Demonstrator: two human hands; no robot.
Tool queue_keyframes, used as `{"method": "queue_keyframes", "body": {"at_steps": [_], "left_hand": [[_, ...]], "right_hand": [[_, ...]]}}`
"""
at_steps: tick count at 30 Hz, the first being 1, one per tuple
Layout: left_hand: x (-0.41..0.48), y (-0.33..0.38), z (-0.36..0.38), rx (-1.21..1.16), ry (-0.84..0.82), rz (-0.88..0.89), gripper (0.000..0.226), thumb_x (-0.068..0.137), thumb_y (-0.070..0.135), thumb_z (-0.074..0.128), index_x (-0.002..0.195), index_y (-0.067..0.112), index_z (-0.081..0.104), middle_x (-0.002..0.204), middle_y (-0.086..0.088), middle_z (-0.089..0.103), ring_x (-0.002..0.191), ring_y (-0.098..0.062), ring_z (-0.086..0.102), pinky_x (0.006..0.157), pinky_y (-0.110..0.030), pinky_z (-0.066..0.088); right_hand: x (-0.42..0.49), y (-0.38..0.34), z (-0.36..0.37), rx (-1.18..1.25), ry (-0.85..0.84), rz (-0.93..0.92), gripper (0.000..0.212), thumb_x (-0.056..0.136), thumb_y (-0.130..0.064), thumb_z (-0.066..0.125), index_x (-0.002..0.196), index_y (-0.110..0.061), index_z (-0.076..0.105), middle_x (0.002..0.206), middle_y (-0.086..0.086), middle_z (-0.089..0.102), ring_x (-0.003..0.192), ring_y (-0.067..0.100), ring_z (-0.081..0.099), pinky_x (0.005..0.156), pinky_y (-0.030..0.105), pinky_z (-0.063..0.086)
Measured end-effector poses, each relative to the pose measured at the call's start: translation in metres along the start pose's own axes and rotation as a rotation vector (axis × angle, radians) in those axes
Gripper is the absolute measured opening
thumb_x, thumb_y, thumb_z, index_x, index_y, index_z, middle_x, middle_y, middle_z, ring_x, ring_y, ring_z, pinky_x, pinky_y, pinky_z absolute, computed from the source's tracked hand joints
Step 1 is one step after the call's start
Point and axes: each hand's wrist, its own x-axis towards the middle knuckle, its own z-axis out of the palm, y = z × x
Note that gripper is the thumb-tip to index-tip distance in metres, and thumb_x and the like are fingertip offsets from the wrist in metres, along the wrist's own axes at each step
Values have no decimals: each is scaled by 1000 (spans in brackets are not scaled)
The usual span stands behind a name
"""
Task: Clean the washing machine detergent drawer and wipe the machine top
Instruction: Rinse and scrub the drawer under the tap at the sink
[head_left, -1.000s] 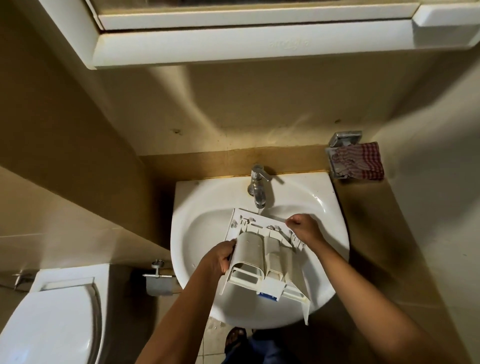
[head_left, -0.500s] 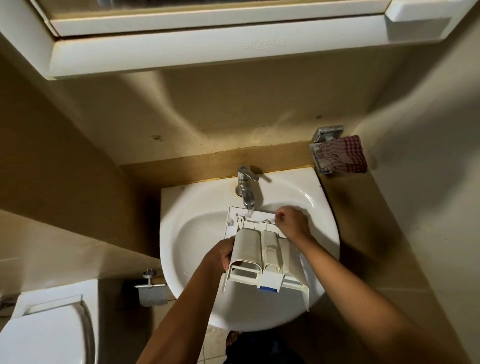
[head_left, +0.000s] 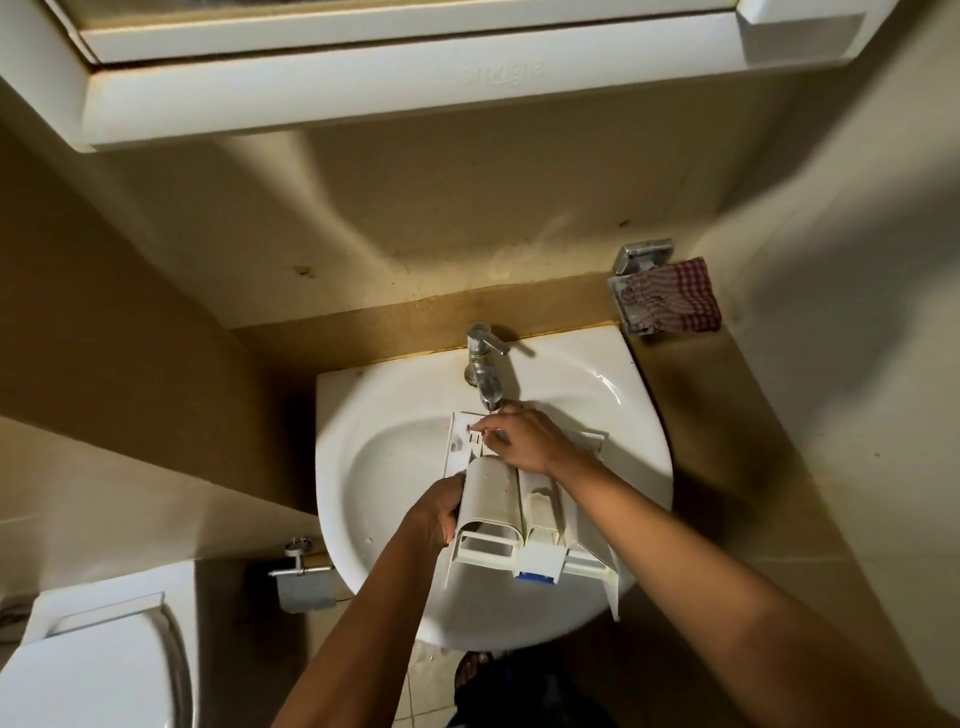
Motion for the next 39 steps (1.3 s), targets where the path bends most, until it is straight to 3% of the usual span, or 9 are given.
{"method": "queue_keyframes", "body": {"at_steps": [10, 15, 19, 24, 29, 33, 35, 37, 39], "left_hand": [[-7, -1, 1, 46, 26, 8, 24, 102, 10, 44, 85, 2, 59, 50, -13, 63, 37, -20, 59, 34, -26, 48], [-12, 5, -4, 33, 48, 5, 25, 102, 6, 44, 83, -3, 58, 50, -14, 62, 36, -22, 59, 33, -25, 46], [-10, 4, -19, -14, 107, 5, 28, 104, 12, 39, 90, 0, 60, 53, -14, 64, 38, -22, 61, 33, -25, 46], [-13, 5, -31, -8, 141, 20, 28, 104, 16, 40, 96, 5, 63, 64, -13, 68, 48, -24, 64, 40, -28, 51], [-17, 2, -26, -7, 139, 32, 25, 104, 18, 42, 102, 5, 64, 72, -13, 71, 57, -24, 67, 49, -30, 55], [-18, 2, -22, -43, 131, 44, 27, 104, 16, 40, 98, 4, 63, 65, -12, 70, 52, -23, 67, 44, -29, 54], [-18, 1, -27, -33, 160, 51, 28, 104, 17, 39, 101, 3, 63, 64, -12, 70, 53, -24, 66, 42, -27, 53], [-16, 1, -35, -17, 195, 51, 29, 104, 18, 38, 106, 2, 63, 65, -12, 70, 54, -25, 66, 43, -28, 53], [-18, 2, -42, -23, 205, 50, 29, 104, 15, 38, 94, 2, 62, 57, -11, 67, 44, -22, 64, 37, -26, 50]], "right_hand": [[10, 4, 10, 253, 149, 61, 24, 88, -22, 64, 82, -1, 72, 79, 14, 69, 78, 26, 65, 73, 35, 50], [5, 11, 10, 147, 27, -113, 14, 94, -29, 55, 99, -18, 62, 97, 1, 68, 88, 16, 63, 79, 31, 50], [3, 26, 15, 417, 100, 55, 3, 88, -12, 66, 88, -12, 63, 88, 3, 67, 84, 14, 63, 79, 25, 47], [8, 28, 21, 446, 42, 177, 18, 85, -21, 70, 76, -6, 65, 73, 9, 65, 72, 12, 57, 70, 25, 42], [15, 14, 19, 274, 62, 312, 61, 77, -65, 64, 50, -16, 39, 47, -5, 38, 49, 8, 42, 56, 29, 32], [21, 9, 14, 340, -8, 293, 48, 78, -54, 71, 53, -20, 47, 51, -8, 42, 51, 5, 42, 56, 27, 29], [22, 14, 8, 397, -82, 263, 22, 80, -37, 75, 71, -19, 67, 69, -4, 62, 65, 5, 54, 63, 22, 38], [21, 28, 4, 383, -104, 248, 22, 81, -28, 76, 92, -9, 74, 88, 4, 71, 80, 8, 61, 68, 17, 43], [16, 44, 2, 349, -85, 283, 22, 82, -24, 75, 95, -7, 73, 91, 7, 71, 83, 13, 62, 75, 23, 46]]}}
